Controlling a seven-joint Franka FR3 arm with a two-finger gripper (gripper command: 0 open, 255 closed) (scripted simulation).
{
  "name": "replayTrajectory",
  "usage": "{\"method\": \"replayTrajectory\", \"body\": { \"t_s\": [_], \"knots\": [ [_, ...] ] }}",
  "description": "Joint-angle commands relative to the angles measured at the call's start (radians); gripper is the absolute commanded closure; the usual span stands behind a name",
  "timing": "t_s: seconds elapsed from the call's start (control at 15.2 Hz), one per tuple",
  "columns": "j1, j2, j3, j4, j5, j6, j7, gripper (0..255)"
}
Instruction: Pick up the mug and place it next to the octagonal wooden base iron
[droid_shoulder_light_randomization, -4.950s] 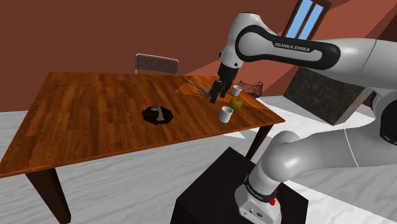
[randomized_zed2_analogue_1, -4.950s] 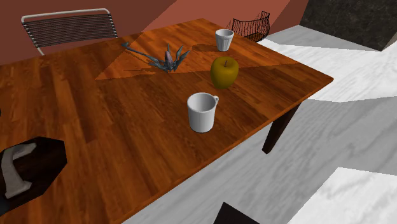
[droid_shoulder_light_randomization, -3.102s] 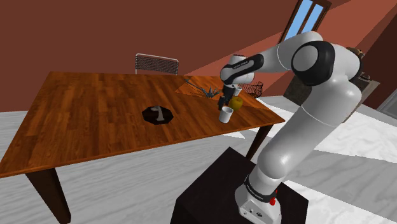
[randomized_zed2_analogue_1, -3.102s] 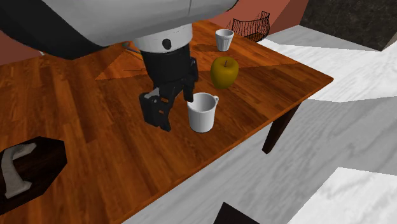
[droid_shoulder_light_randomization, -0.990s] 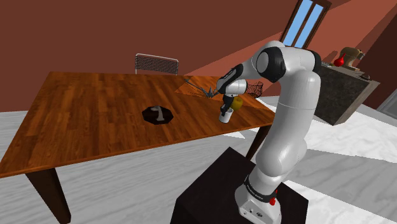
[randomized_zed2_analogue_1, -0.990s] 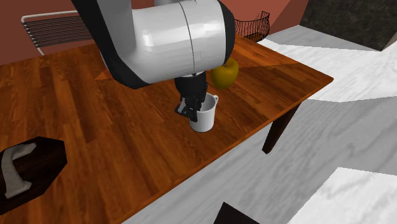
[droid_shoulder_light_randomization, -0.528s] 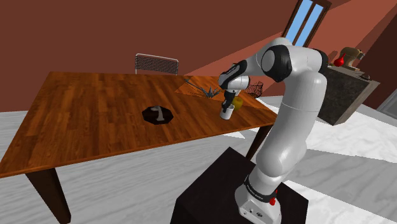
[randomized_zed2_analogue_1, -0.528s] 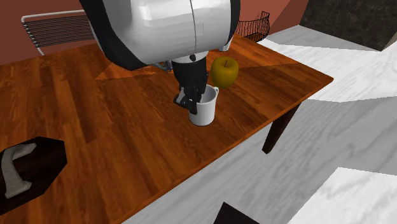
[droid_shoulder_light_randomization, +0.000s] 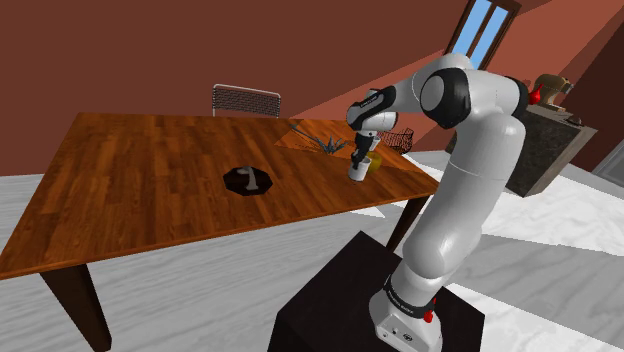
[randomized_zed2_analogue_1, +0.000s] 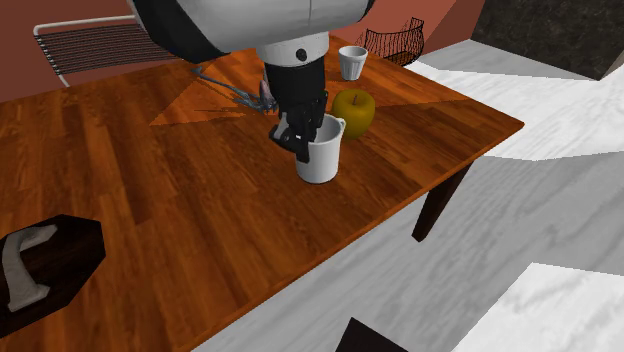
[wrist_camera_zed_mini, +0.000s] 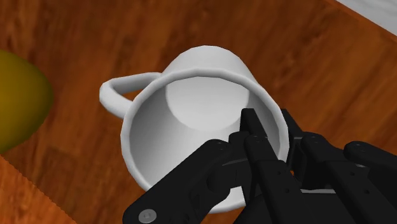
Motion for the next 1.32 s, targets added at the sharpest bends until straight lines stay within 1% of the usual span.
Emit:
{"method": "replayTrajectory", "body": {
  "t_s": [0.0, 1.12, 1.25],
  "knots": [
    [0.002, -0.02, -0.003, 0.01, -0.011, -0.028, 0.004, 255],
    [0.014, -0.121, -0.004, 0.135, -0.061, -0.244, 0.027, 255],
    [0.039, -0.142, 0.02, 0.113, -0.074, -0.245, 0.082, 255]
  ]
}}
